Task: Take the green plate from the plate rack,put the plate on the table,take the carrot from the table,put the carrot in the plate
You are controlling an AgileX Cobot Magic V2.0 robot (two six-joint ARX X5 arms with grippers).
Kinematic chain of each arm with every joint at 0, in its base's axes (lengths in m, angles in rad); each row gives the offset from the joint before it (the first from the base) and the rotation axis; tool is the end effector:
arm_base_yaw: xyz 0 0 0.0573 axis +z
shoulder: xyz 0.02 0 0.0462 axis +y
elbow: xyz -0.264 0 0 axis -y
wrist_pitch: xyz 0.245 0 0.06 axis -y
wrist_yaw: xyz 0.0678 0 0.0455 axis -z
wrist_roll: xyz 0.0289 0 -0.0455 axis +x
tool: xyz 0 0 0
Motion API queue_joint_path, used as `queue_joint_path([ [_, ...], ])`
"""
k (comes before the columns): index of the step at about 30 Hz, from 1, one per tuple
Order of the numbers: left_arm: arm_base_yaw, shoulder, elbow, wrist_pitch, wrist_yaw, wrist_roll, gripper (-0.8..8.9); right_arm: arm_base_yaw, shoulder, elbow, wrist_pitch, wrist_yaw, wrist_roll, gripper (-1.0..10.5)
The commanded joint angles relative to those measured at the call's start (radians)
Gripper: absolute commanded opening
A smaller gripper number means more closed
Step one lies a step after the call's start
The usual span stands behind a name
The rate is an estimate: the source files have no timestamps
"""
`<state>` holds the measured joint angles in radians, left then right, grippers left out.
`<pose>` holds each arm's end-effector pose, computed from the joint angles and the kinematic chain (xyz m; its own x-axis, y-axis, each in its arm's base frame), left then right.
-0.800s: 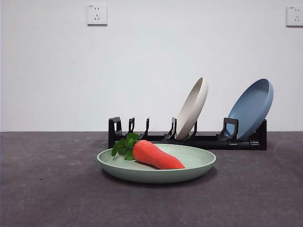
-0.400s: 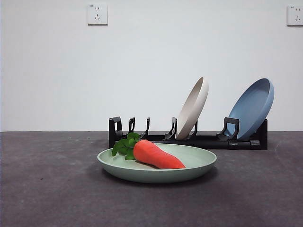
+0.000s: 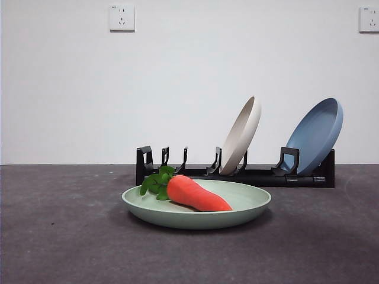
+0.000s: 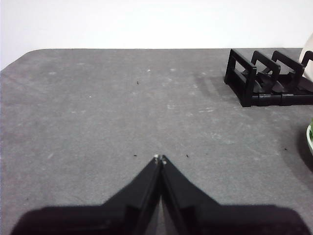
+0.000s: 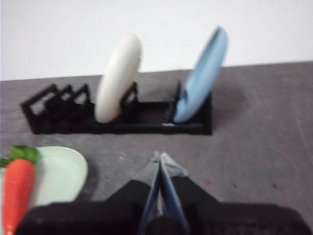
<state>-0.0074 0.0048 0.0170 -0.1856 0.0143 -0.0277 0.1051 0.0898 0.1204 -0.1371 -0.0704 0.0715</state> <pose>0.0955 -0.0011 0.1511 0.9848 -0.0216 -0.1725 0.0167 0.9994 -0.0297 0.0955 0.0121 0.1844 0.9790 0.1740 -0.1060 -0.1662 0.9830 0.0785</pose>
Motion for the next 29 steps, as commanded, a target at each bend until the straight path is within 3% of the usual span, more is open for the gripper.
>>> queue_joint_path([
  [1, 0.003, -0.003, -0.013, 0.004, 0.006, -0.009, -0.03, -0.001, -0.027, -0.045, 0.010, 0.010, 0.018, 0.0],
  [13, 0.003, -0.003, -0.013, 0.004, 0.006, -0.009, -0.03, 0.000, -0.089, -0.114, -0.045, 0.008, 0.034, 0.0],
  [17, 0.003, -0.003, -0.013, 0.004, 0.006, -0.009, -0.03, 0.001, -0.089, -0.114, -0.043, 0.008, 0.127, 0.0],
  [29, 0.003, -0.003, -0.013, 0.004, 0.006, -0.009, -0.03, 0.001, -0.089, -0.114, -0.043, 0.025, 0.126, 0.0],
])
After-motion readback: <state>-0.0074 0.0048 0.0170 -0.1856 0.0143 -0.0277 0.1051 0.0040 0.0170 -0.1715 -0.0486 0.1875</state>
